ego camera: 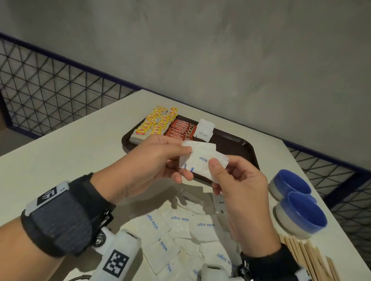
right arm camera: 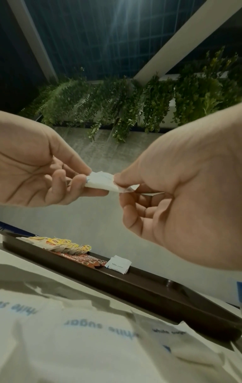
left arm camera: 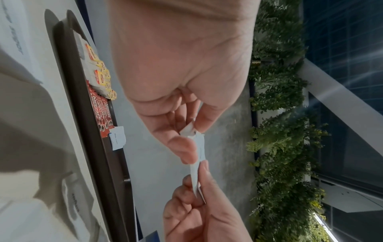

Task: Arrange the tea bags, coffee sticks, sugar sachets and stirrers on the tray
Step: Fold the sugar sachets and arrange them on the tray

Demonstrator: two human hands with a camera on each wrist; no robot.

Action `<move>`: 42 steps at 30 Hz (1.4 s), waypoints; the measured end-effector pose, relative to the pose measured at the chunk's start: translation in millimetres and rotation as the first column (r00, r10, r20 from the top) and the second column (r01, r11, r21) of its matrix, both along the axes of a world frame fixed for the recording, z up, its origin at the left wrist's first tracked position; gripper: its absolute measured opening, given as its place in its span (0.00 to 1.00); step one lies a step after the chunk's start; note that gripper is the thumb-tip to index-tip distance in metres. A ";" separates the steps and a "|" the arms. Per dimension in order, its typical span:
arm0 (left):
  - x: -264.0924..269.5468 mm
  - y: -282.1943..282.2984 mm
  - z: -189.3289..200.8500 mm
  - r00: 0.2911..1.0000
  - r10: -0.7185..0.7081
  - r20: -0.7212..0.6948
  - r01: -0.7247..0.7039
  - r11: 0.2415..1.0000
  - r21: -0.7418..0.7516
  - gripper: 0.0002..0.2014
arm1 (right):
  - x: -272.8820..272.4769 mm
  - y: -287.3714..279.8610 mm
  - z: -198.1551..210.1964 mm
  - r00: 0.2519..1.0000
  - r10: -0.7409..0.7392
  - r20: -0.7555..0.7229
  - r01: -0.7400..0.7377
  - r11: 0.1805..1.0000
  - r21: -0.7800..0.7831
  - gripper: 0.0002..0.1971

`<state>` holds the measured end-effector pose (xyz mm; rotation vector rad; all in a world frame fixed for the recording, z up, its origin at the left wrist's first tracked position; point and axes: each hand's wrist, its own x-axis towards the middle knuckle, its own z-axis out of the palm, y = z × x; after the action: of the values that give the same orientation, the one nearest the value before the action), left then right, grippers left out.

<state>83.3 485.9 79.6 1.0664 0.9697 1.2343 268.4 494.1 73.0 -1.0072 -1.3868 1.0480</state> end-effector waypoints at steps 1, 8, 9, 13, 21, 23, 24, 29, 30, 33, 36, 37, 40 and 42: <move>0.9 -0.6 -0.4 1.000 -0.021 -0.002 0.021 1.000 -0.001 0.11 | -0.2 0.1 -0.6 1.000 0.001 0.002 -0.001 1.000 0.008 0.02; -0.8 -0.3 -3.7 0.994 -0.090 -0.065 0.092 0.995 0.041 0.12 | -1.1 1.2 -3.9 1.000 0.012 -0.011 -0.012 1.000 0.007 0.03; -1.1 0.1 -4.5 0.993 -0.087 -0.077 0.090 0.995 0.042 0.14 | -0.7 1.3 -4.0 1.000 0.011 -0.005 -0.010 1.000 0.011 0.03; 0.6 1.0 -7.5 0.993 -0.055 -0.106 0.061 0.996 0.058 0.12 | 0.5 1.1 -3.6 1.000 0.015 -0.008 -0.015 1.000 0.013 0.03; 3.9 0.4 -7.4 0.978 -0.025 -0.209 0.035 0.998 0.045 0.09 | 1.8 2.6 -6.0 1.000 0.006 0.006 -0.006 1.000 -0.019 0.04; 3.6 0.0 -7.3 0.973 -0.027 -0.227 0.038 0.998 0.045 0.08 | 2.1 3.3 -5.0 0.999 0.007 0.032 -0.006 1.000 -0.030 0.05; 3.6 -0.2 -6.9 0.970 -0.030 -0.242 0.042 0.998 0.046 0.08 | 3.2 4.3 -3.0 0.999 0.020 0.029 -0.019 0.999 -0.049 0.06; 5.8 -0.8 -5.8 0.951 -0.005 -0.309 0.016 0.999 0.033 0.09 | 18.2 10.1 15.9 0.978 0.189 0.085 -0.171 0.969 -0.179 0.16; 6.3 -0.7 -5.9 0.948 0.002 -0.319 0.009 0.999 0.034 0.09 | 19.1 10.1 18.6 0.965 0.217 0.148 -0.188 0.964 -0.186 0.13; 6.9 0.2 -6.5 0.941 0.021 -0.337 -0.012 1.000 0.028 0.10 | 12.3 16.0 29.5 0.864 0.323 0.387 -0.269 0.944 -0.189 0.05; 3.0 3.3 -5.7 0.946 0.090 -0.312 -0.087 0.996 0.024 0.07 | 1.5 55.8 55.8 0.772 0.349 0.531 -0.297 0.937 -0.185 0.04; 0.9 4.8 -4.3 0.951 0.121 -0.286 -0.121 0.992 0.016 0.07 | -1.9 78.3 67.0 0.751 0.329 0.572 -0.279 0.944 -0.175 0.03; -6.9 9.4 -0.5 0.944 0.207 -0.258 -0.213 0.977 0.003 0.09 | -7.5 146.5 89.7 0.698 0.261 0.667 -0.190 0.965 -0.179 0.05; -9.4 10.0 2.0 0.935 0.223 -0.275 -0.226 0.974 0.020 0.07 | -5.1 185.8 89.0 0.672 0.197 0.714 -0.097 0.979 -0.178 0.06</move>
<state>73.9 495.9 81.6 1.1629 1.3425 1.2820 263.3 679.9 162.0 -1.5335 -2.1025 0.8780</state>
